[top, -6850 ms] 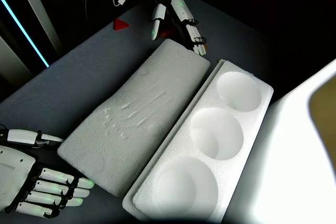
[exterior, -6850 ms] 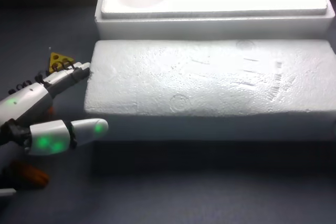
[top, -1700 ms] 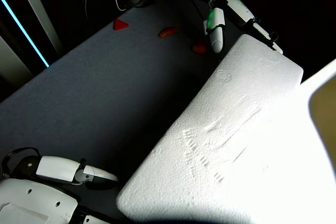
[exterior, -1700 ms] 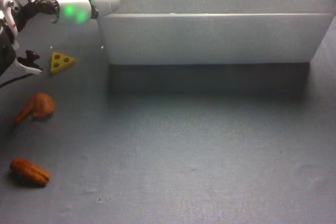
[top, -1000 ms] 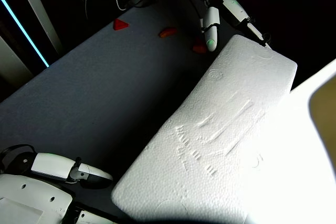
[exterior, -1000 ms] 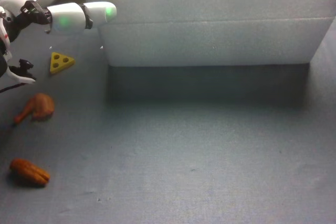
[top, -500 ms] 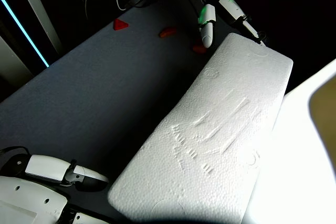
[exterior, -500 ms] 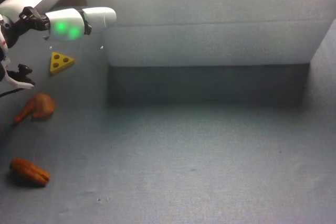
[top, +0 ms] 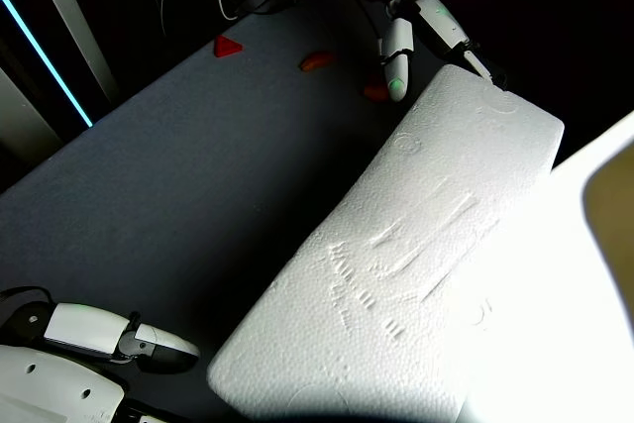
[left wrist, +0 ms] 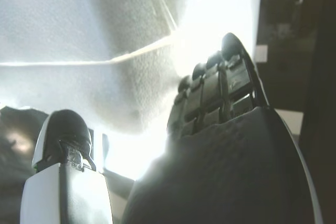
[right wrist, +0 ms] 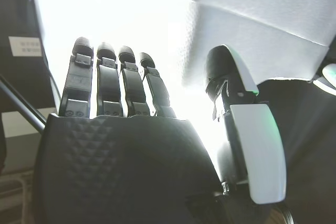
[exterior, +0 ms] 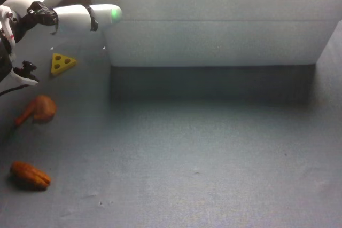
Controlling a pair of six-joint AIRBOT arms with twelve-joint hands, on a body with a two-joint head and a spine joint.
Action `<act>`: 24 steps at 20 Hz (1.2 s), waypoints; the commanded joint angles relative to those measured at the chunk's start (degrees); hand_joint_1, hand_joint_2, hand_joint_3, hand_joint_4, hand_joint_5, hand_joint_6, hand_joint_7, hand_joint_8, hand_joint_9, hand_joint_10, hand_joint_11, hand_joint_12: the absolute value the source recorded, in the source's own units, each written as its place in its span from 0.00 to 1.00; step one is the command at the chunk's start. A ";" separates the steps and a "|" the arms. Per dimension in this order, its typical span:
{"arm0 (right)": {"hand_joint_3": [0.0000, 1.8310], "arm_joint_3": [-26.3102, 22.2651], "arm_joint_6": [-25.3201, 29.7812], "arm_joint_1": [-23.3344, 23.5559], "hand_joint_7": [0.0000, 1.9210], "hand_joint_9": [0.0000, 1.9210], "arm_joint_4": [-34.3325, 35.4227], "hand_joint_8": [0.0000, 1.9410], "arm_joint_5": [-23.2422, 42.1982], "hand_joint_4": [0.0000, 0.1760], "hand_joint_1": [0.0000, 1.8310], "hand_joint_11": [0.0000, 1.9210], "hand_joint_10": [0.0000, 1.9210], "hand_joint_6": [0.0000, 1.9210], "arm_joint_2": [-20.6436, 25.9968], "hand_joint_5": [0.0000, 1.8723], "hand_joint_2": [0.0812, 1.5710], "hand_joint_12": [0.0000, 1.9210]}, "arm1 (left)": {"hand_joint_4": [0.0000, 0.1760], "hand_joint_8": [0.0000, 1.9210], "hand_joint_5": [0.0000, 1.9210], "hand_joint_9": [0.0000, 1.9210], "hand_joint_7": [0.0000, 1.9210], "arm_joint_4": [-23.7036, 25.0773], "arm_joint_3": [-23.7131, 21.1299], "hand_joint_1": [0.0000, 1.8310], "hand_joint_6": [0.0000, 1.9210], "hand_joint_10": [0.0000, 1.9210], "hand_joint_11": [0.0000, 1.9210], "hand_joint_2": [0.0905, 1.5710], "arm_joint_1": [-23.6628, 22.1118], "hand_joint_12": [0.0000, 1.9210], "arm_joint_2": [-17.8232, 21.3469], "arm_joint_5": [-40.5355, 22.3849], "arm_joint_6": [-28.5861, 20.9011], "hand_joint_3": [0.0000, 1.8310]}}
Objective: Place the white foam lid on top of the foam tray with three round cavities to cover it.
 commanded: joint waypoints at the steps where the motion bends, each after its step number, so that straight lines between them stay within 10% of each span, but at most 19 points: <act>1: 0.00 0.59 0.06 0.70 0.00 0.00 -0.63 0.00 6.64 0.00 0.18 0.00 0.00 0.00 0.94 0.00 0.86 0.00 | 0.11 0.00 0.00 0.00 0.00 -0.23 0.82 0.23 0.00 0.00 0.00 0.68 -1.18 0.11 -0.28 -6.03 -0.10 0.00; 10: 0.00 0.53 0.06 0.70 0.00 0.00 -0.46 0.00 6.36 0.00 0.24 0.00 0.00 0.00 0.94 0.00 0.85 0.00 | 0.09 0.00 0.00 0.00 0.00 -1.33 0.86 0.23 0.00 0.00 0.00 0.67 0.90 0.33 -0.17 -5.75 -0.39 0.00; 24: 0.00 -0.61 -0.70 0.56 0.00 0.00 -0.44 0.00 6.47 0.00 0.23 0.00 0.00 0.00 1.78 0.00 0.85 0.00 | 0.09 0.00 0.00 0.00 0.00 -4.13 -1.36 0.24 0.00 0.00 0.00 0.67 3.69 0.16 3.11 -8.14 1.50 0.00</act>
